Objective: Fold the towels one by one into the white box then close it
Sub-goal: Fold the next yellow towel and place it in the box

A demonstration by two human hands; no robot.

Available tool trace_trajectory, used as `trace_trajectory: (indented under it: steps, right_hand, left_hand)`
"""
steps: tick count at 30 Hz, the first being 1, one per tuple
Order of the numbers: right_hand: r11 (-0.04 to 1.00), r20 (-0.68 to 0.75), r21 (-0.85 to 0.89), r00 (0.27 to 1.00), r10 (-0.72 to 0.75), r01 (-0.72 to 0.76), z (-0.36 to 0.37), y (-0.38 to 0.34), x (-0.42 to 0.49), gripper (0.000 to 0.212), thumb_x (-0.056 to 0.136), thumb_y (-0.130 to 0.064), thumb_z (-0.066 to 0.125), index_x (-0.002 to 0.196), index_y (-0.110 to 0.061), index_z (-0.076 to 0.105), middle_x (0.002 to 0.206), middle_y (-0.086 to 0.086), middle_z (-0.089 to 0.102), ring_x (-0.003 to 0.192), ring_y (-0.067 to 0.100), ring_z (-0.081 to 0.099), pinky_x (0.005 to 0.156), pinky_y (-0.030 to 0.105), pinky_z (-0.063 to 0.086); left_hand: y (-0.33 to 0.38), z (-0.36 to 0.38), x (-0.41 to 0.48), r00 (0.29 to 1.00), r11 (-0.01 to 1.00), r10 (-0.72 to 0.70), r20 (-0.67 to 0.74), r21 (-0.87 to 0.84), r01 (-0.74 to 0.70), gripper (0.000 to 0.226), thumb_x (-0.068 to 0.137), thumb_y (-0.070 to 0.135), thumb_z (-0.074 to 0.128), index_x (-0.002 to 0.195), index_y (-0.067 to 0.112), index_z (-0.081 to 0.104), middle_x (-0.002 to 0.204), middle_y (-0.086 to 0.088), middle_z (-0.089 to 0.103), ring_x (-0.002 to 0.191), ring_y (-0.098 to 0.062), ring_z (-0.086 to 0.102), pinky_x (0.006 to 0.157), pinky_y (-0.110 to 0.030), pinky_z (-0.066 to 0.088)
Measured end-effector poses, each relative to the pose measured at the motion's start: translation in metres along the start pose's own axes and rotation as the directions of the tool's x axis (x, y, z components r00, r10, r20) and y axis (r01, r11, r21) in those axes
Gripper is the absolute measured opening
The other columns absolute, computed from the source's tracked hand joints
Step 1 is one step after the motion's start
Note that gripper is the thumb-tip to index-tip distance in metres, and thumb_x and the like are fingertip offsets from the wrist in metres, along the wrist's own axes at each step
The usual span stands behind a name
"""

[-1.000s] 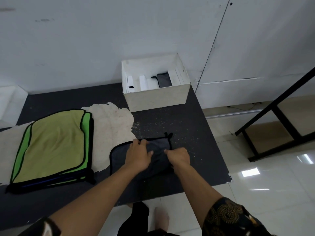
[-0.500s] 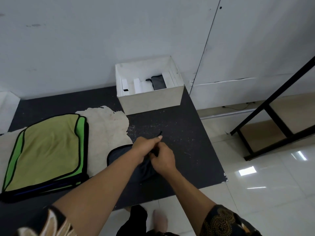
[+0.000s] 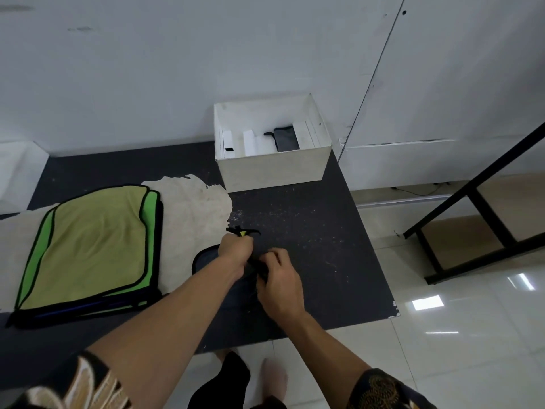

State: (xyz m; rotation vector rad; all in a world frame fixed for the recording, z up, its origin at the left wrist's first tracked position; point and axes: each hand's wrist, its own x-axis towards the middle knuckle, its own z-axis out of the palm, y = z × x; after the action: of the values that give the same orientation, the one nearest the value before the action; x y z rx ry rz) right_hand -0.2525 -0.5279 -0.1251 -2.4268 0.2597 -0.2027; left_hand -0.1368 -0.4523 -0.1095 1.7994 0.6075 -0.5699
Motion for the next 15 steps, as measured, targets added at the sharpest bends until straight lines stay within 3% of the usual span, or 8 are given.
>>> trace_trajectory:
  steps: [2, 4, 11, 13, 15]
  right_hand:
    - [1.0, -0.033, -0.022, 0.999, 0.013, -0.014, 0.0, -0.001, -0.002, 0.015, 0.083, -0.008, 0.064, 0.096, -0.013, 0.06, 0.103, 0.003, 0.054, 0.076, 0.021, 0.056, 0.061, 0.028, 0.045]
    - [0.999, -0.047, -0.042, 0.999, -0.02, 0.018, 0.002, -0.002, -0.006, 0.01, 0.082, -0.006, 0.063, 0.088, -0.012, 0.06, 0.091, 0.003, 0.054, 0.07, 0.019, 0.053, 0.057, 0.027, 0.042]
    - [0.985, 0.012, -0.079, 0.988, -0.153, 0.153, 0.014, -0.01, -0.023, 0.01, 0.081, -0.011, 0.065, 0.09, -0.016, 0.063, 0.083, -0.002, 0.057, 0.072, 0.013, 0.051, 0.057, 0.019, 0.038]
    - [0.983, 0.059, -0.057, 0.983, -0.172, 0.176, 0.022, -0.014, -0.024, 0.01, 0.082, -0.012, 0.064, 0.092, -0.016, 0.064, 0.086, -0.001, 0.059, 0.073, 0.014, 0.053, 0.058, 0.022, 0.045]
    - [0.982, 0.117, -0.035, 0.977, -0.181, 0.186, 0.031, -0.018, -0.024, 0.012, 0.085, -0.013, 0.062, 0.096, -0.015, 0.064, 0.09, 0.001, 0.061, 0.076, 0.015, 0.055, 0.062, 0.026, 0.049]
  left_hand:
    - [-0.002, -0.006, 0.001, 1.0, 1.0, 0.01, -0.005, -0.02, -0.01, 0.009, 0.088, 0.009, 0.056, 0.092, 0.005, 0.063, 0.097, -0.015, 0.066, 0.088, -0.03, 0.063, 0.079, -0.044, 0.059]
    - [-0.002, -0.014, 0.004, 0.998, 0.998, 0.058, -0.006, 0.006, -0.058, 0.01, 0.087, 0.014, 0.056, 0.089, 0.009, 0.065, 0.095, -0.013, 0.068, 0.092, -0.03, 0.064, 0.087, -0.048, 0.056]
    - [-0.012, -0.046, 0.019, 0.994, 0.99, 0.112, -0.002, 0.085, -0.111, 0.012, 0.089, 0.012, 0.06, 0.08, 0.016, 0.067, 0.089, -0.01, 0.069, 0.093, -0.031, 0.066, 0.086, -0.042, 0.054]
    - [-0.019, -0.059, 0.025, 0.996, 0.994, 0.087, 0.022, 0.062, -0.088, 0.007, 0.089, 0.014, 0.063, 0.093, 0.011, 0.068, 0.096, -0.012, 0.07, 0.097, -0.032, 0.067, 0.083, -0.043, 0.056]
    - [-0.026, -0.073, 0.033, 0.999, 0.997, 0.054, 0.007, 0.047, -0.054, 0.026, 0.088, 0.018, 0.068, 0.11, 0.006, 0.064, 0.104, -0.016, 0.069, 0.098, -0.032, 0.067, 0.078, -0.043, 0.059]
